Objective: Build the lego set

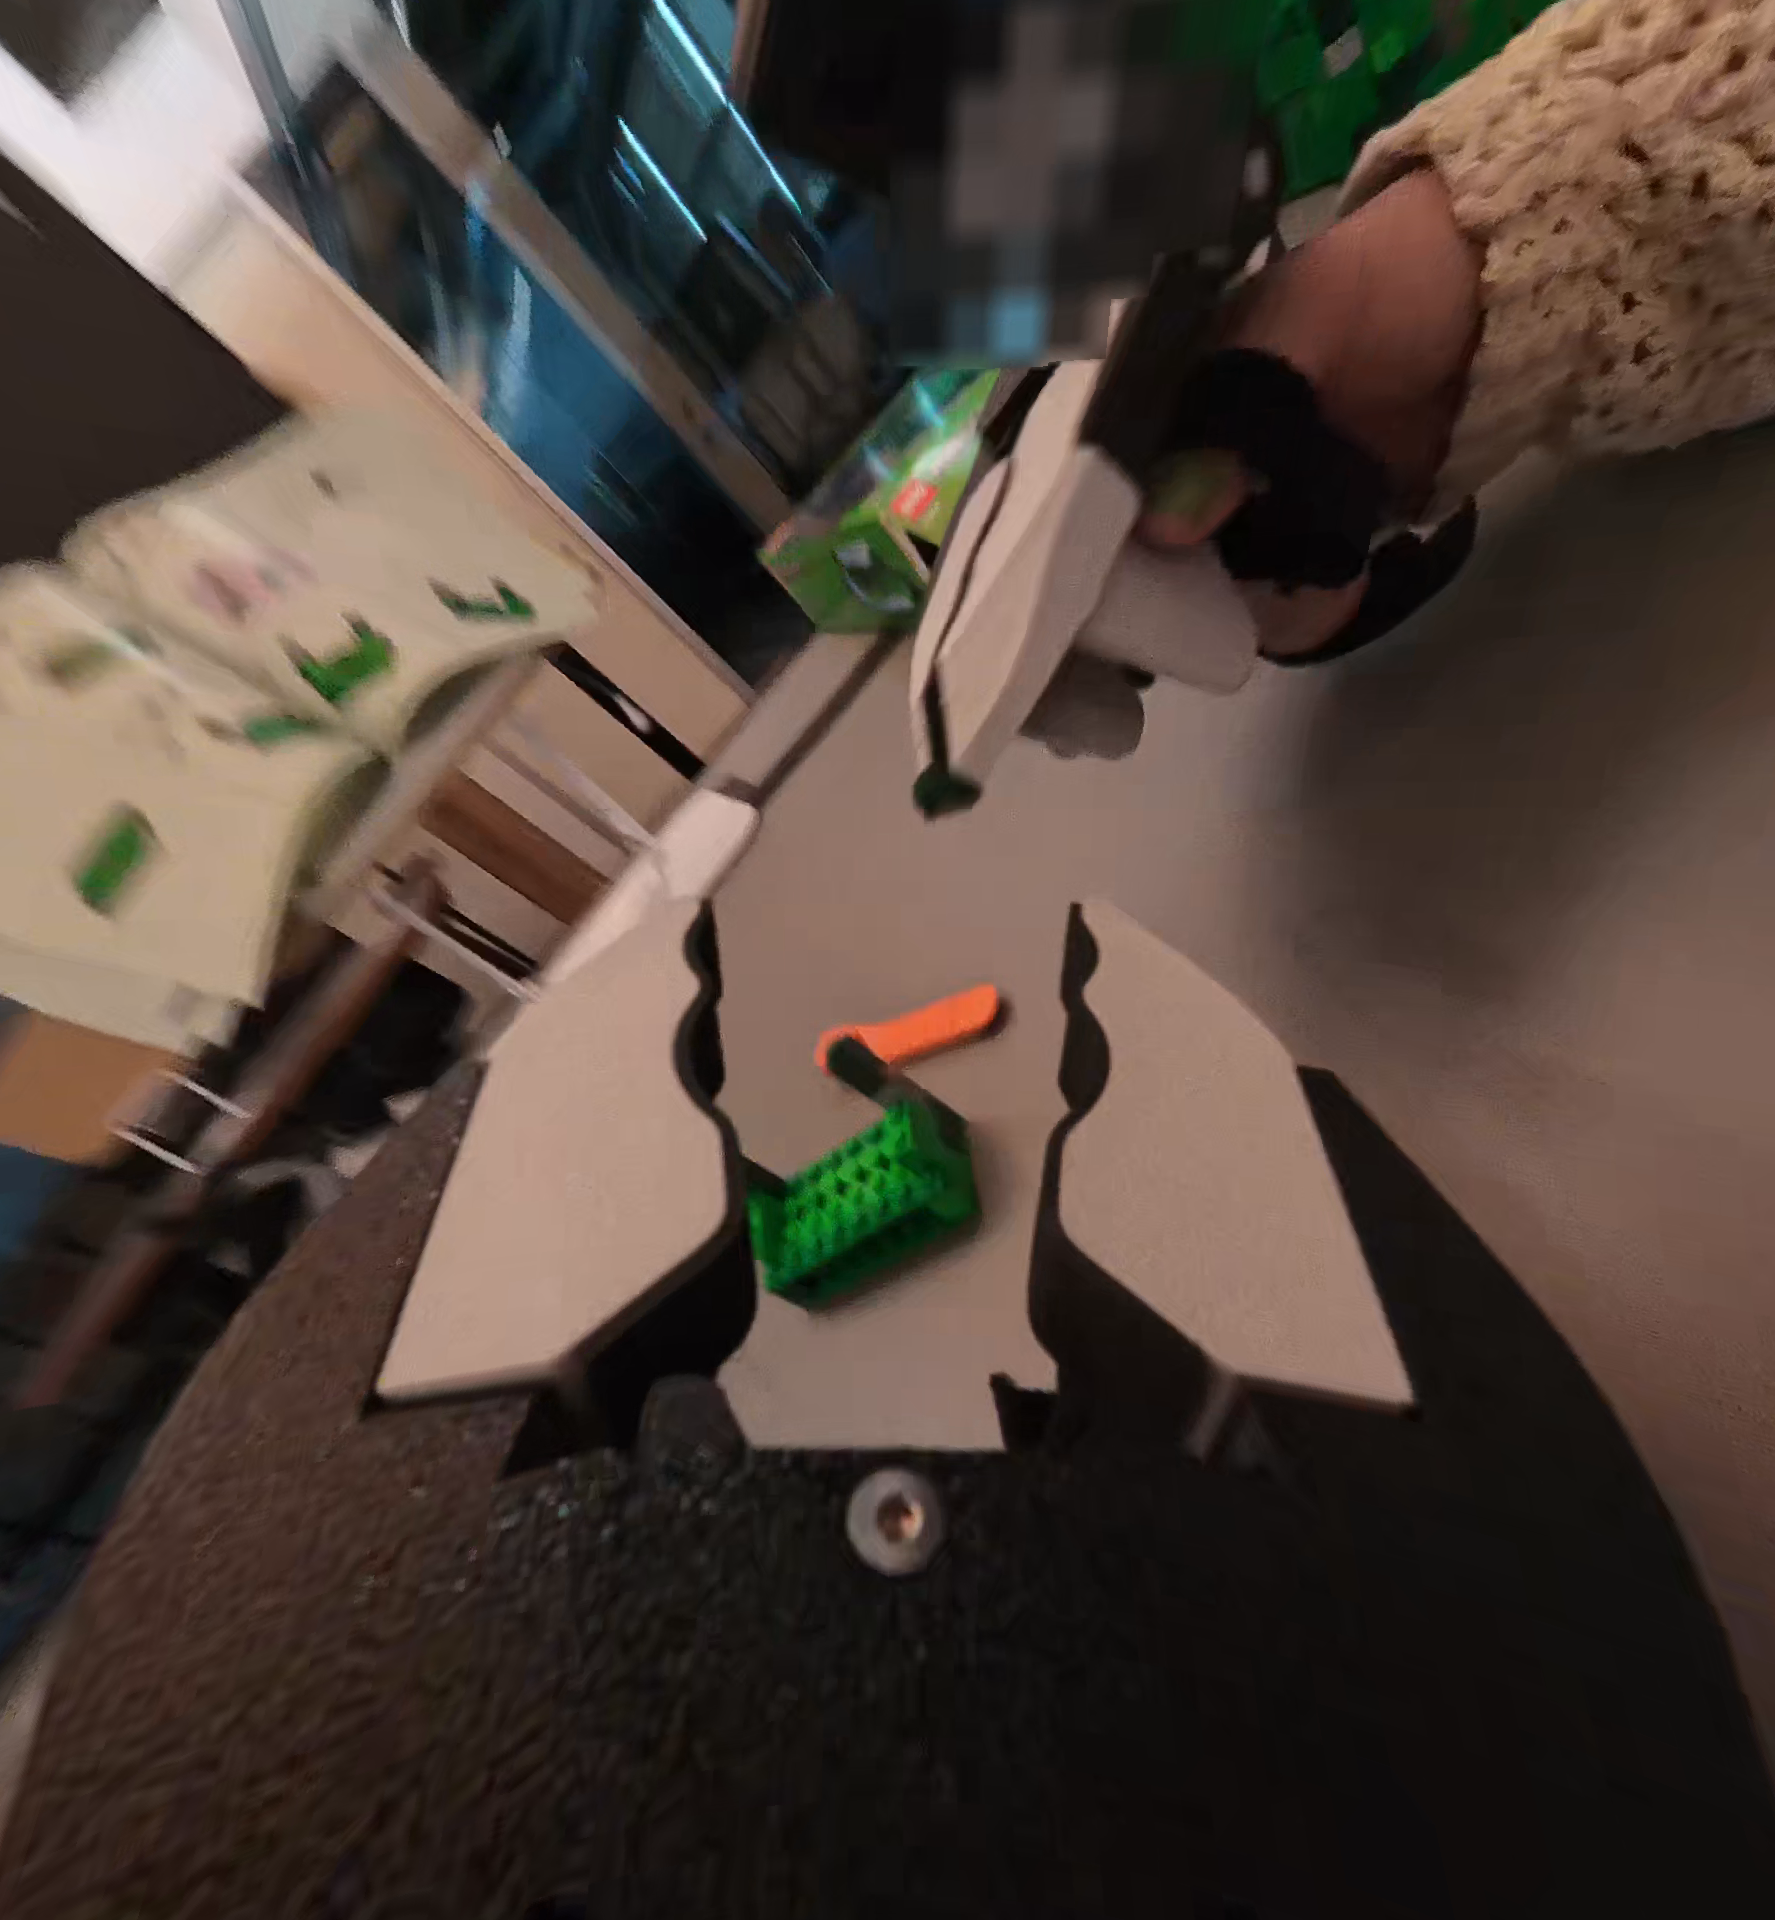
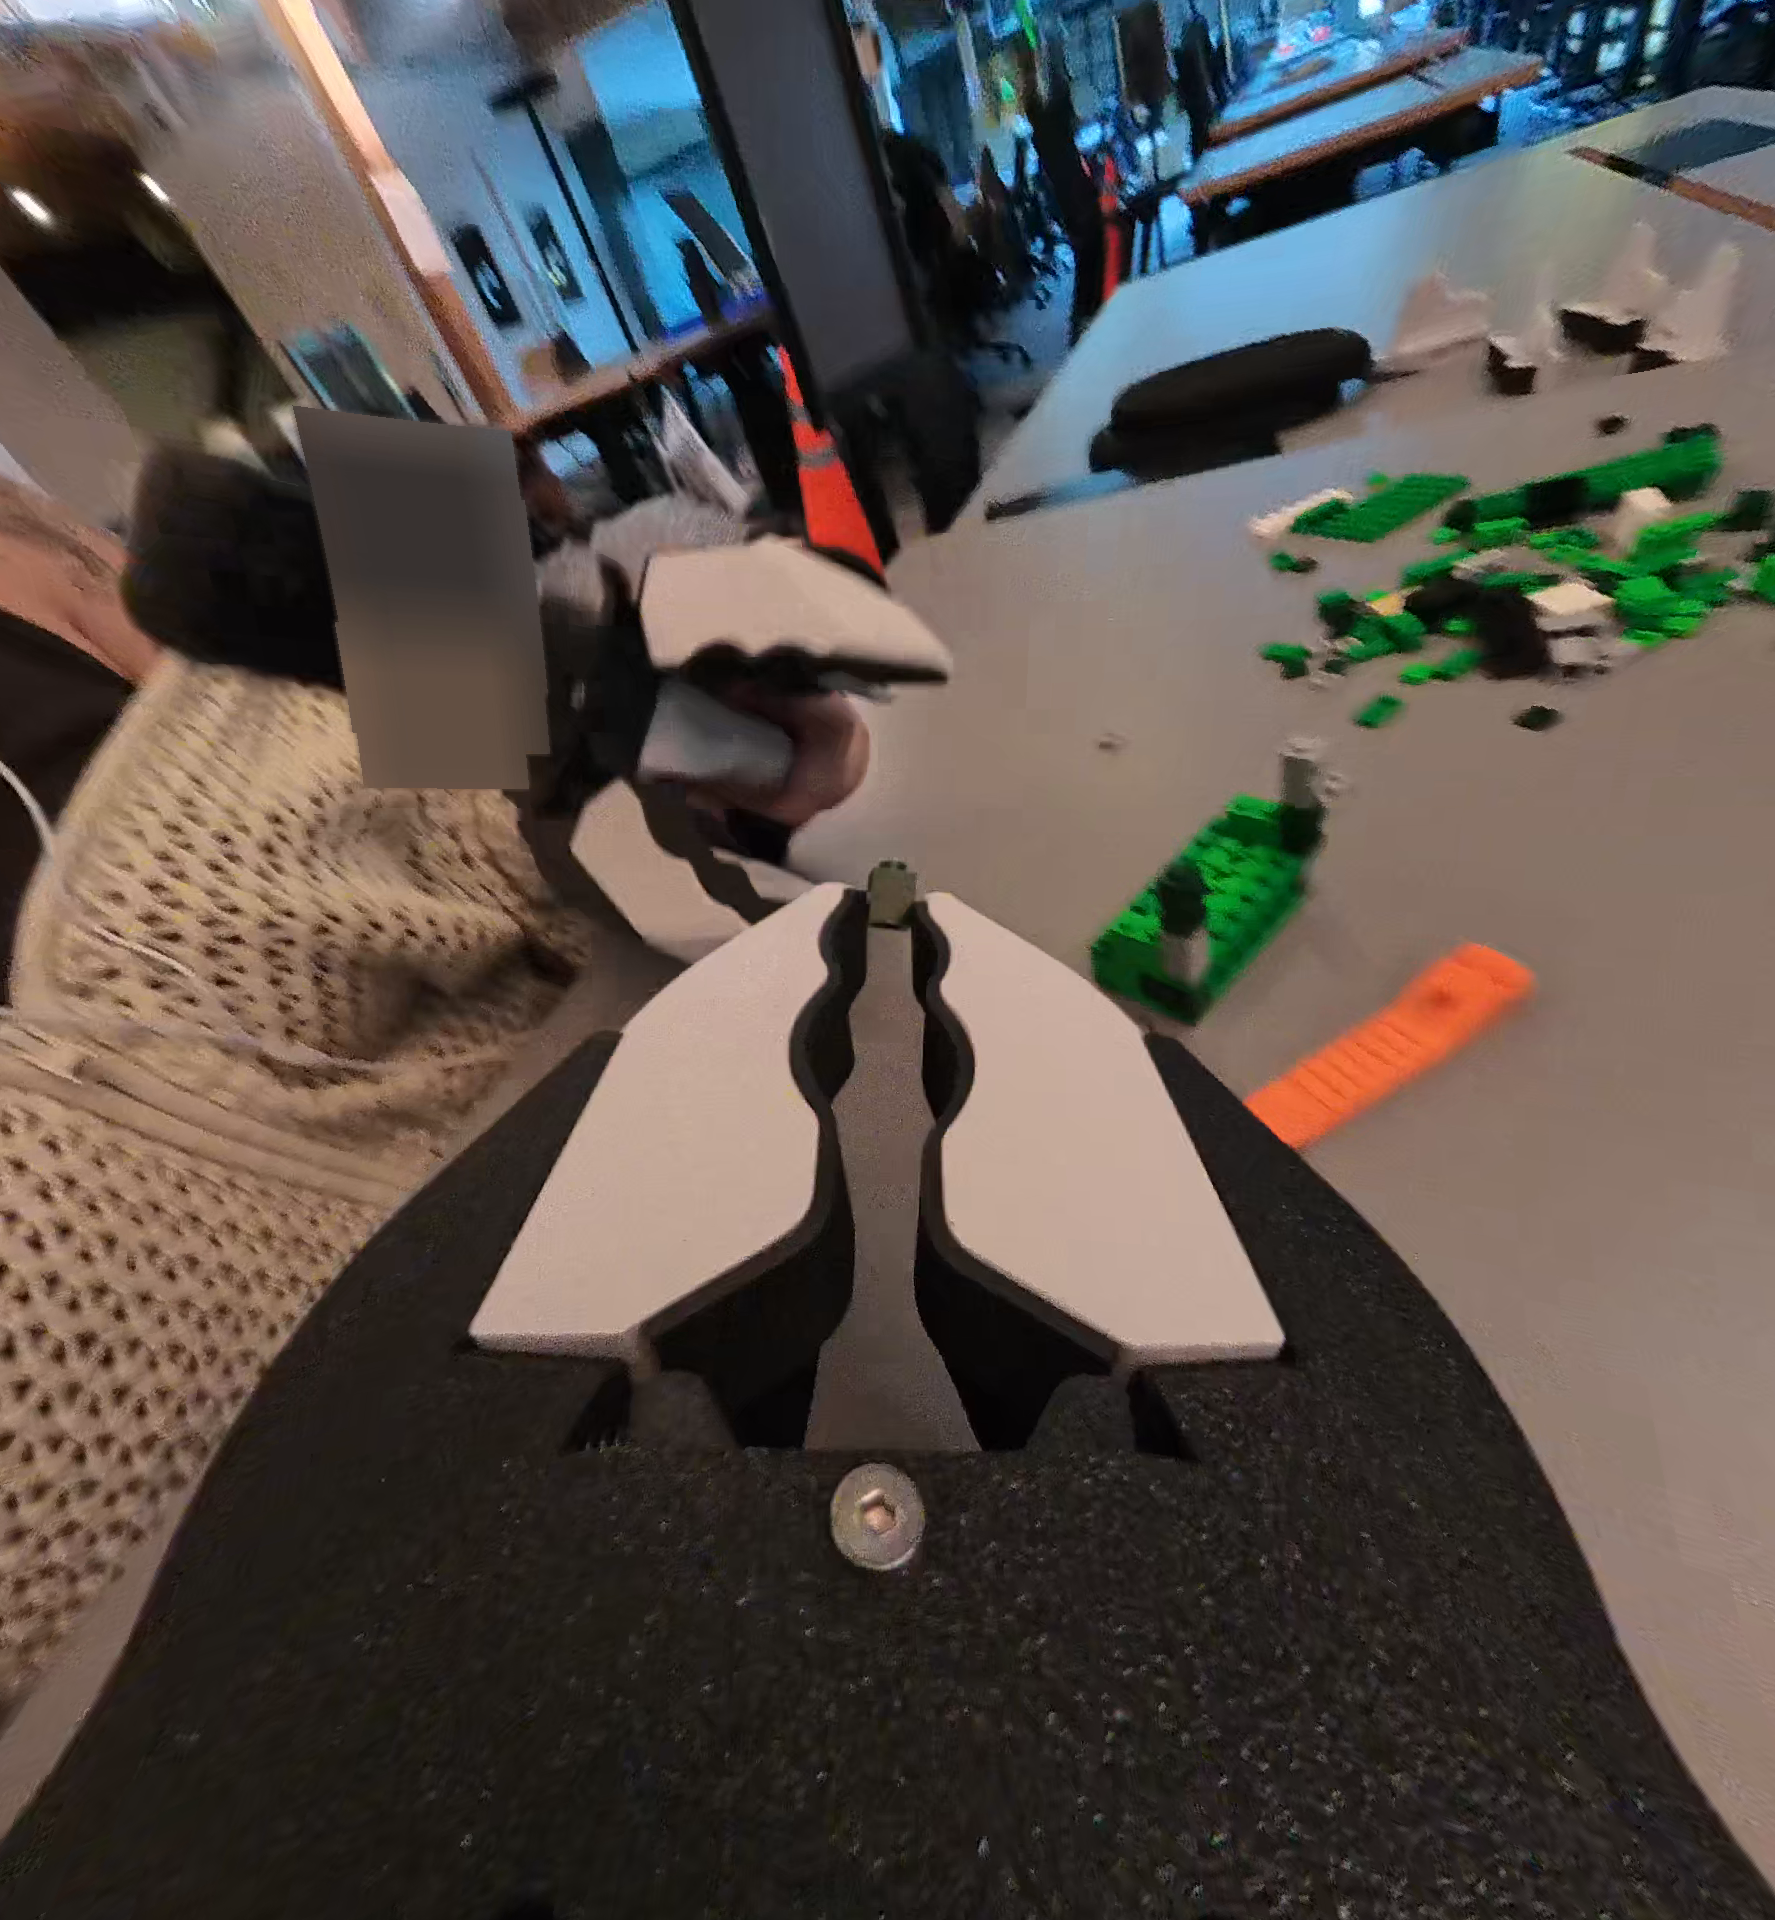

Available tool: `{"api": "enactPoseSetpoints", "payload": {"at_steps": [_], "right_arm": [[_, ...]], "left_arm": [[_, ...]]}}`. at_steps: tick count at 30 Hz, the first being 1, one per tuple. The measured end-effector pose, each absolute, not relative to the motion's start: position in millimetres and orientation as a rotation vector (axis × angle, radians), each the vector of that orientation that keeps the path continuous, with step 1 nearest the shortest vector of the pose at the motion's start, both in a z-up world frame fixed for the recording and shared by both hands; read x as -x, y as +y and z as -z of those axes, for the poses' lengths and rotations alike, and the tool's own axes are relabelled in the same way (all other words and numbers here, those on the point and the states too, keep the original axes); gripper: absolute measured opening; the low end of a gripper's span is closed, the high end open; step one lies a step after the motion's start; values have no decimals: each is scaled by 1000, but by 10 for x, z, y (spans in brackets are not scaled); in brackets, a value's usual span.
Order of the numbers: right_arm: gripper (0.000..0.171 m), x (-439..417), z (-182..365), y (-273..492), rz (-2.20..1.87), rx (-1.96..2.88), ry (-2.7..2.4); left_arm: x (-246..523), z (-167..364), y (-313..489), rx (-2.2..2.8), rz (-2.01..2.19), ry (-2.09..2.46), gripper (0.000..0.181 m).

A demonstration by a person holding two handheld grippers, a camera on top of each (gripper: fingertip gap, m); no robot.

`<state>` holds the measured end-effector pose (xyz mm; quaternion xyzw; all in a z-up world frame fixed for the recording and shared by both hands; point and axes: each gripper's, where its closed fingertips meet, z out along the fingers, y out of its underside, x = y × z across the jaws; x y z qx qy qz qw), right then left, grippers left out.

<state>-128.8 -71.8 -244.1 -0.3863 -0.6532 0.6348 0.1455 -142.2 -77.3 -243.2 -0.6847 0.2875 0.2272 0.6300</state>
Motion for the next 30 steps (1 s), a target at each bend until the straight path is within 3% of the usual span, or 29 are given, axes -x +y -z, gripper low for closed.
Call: {"api": "enactPoseSetpoints", "payload": {"at_steps": [9,20,26,30], "right_arm": [[8,1266,2305,-995,-2078,1082,-1845],[8,1153,2592,-1046,-1897,1146,-2125],[8,1166,2525,-978,-1897,1122,-2076],[8,1139,2424,-991,-1975,1074,-2038]], "left_arm": [[1257,2287,-787,1427,-627,744,13],[1128,2576,-831,1513,-519,1148,12],[1158,2479,-750,1498,-513,1003,22],[1115,2391,-772,1400,-613,1001,12]]}}
